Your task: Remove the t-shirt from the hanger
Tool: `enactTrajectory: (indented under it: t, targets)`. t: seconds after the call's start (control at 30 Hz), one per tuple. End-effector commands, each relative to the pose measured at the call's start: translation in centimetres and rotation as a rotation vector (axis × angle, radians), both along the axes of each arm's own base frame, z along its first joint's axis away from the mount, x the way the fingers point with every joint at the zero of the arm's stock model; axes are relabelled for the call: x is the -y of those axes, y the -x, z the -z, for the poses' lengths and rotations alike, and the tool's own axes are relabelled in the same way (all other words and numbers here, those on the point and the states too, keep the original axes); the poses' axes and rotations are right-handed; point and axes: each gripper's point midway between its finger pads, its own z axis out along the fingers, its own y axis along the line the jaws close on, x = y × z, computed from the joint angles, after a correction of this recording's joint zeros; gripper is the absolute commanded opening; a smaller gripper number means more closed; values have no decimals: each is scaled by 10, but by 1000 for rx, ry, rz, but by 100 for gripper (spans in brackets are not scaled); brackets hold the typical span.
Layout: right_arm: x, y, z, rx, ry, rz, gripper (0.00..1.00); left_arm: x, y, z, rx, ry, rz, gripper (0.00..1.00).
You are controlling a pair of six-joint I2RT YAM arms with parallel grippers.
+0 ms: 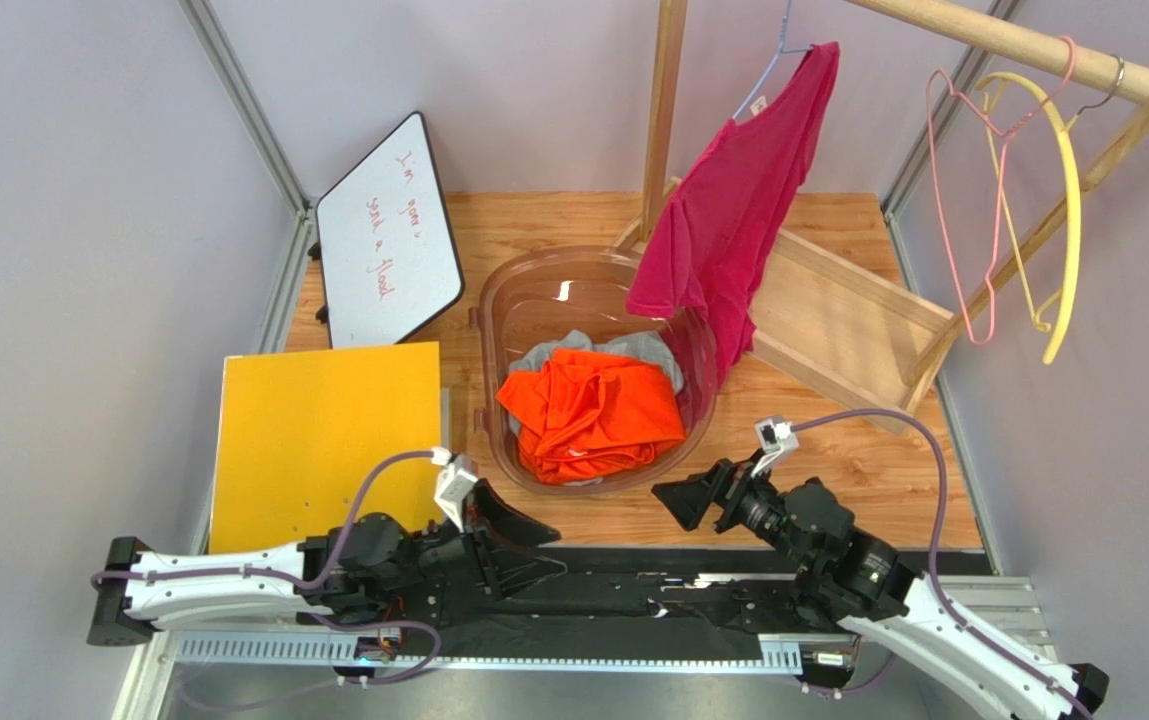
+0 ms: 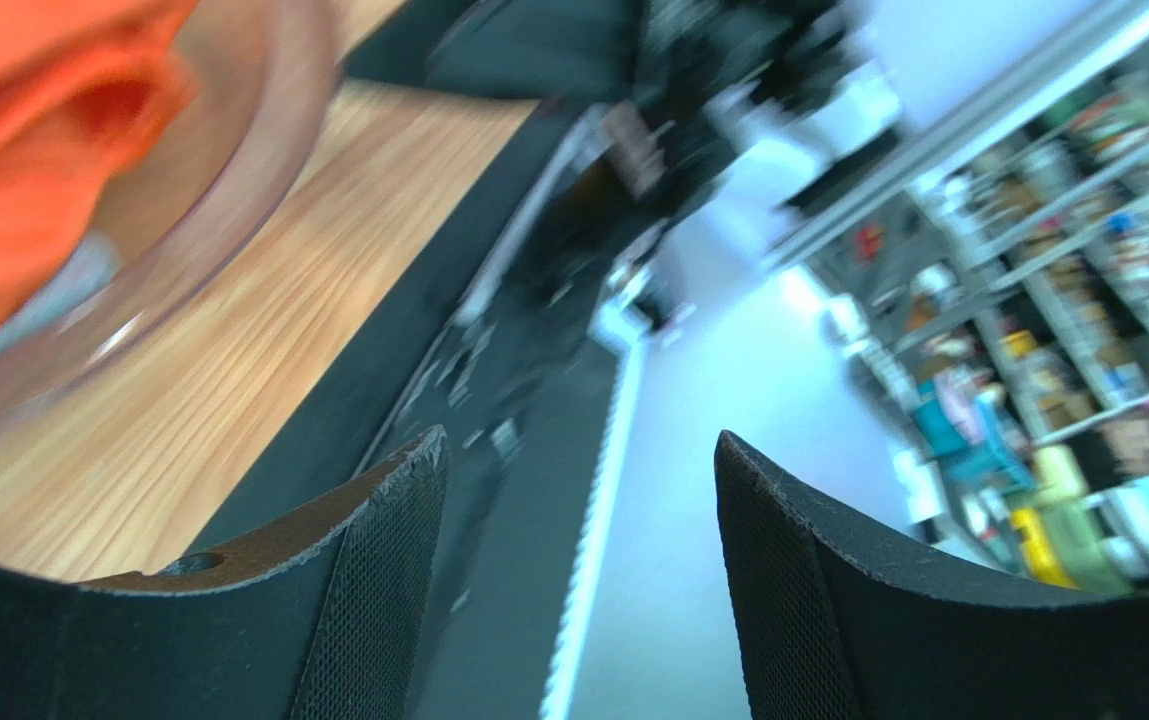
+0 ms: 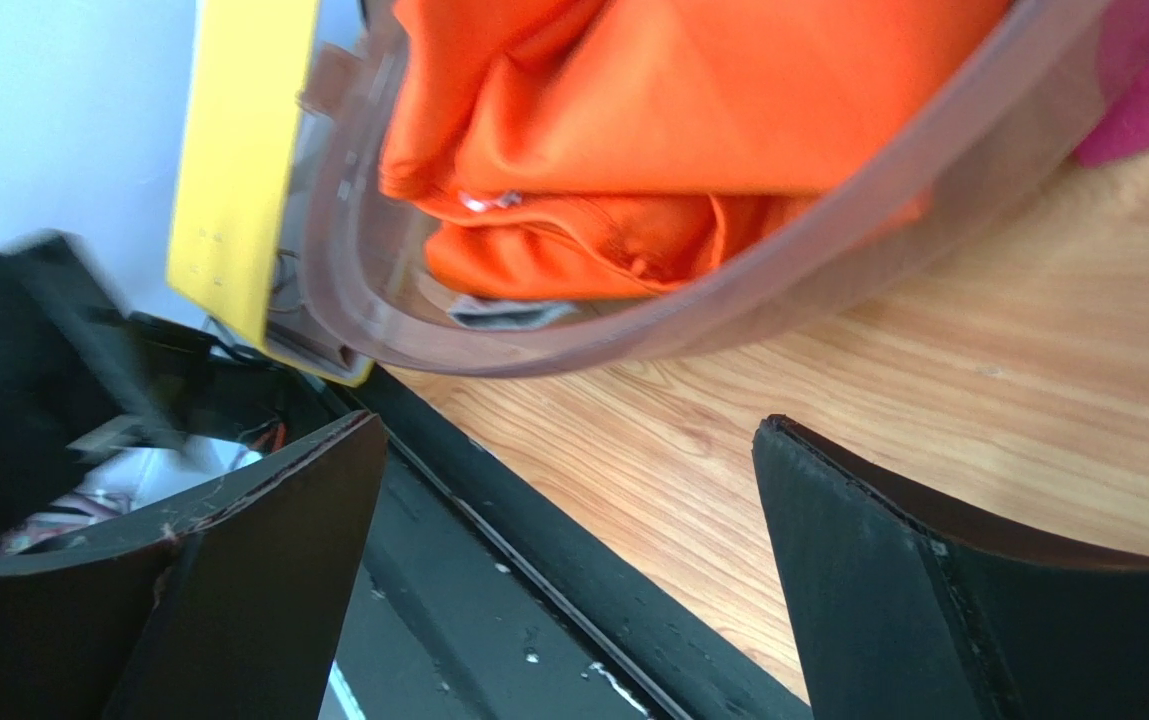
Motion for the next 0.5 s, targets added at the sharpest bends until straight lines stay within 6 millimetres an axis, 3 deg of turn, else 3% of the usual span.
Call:
enactTrajectory:
  t: [0.0, 0.03, 0.07, 0.1, 0.17, 0.33, 0.47]
  targets:
    - [-9, -4, 7, 4, -55, -1, 100, -3, 10, -11, 65, 114, 59, 71]
    - [-11, -4, 11, 7, -63, -5, 100, -4, 10, -11, 67, 112, 55, 71]
    - [-12, -3, 0, 31, -114, -11, 100, -3, 10, -8, 71, 98, 57, 71]
    - [-14, -3, 20, 17, -101, -19, 100, -3, 10, -4, 71, 84, 58, 71]
    - [-17, -1, 21, 16, -117, -33, 100, -1, 10, 6, 57, 45, 59, 70]
    - [-18, -1, 19, 45, -117, -44, 100, 4, 13, 20, 26, -5, 80, 70]
    - [-19, -1, 15, 52, -133, -49, 100, 5, 14, 21, 18, -5, 83, 70]
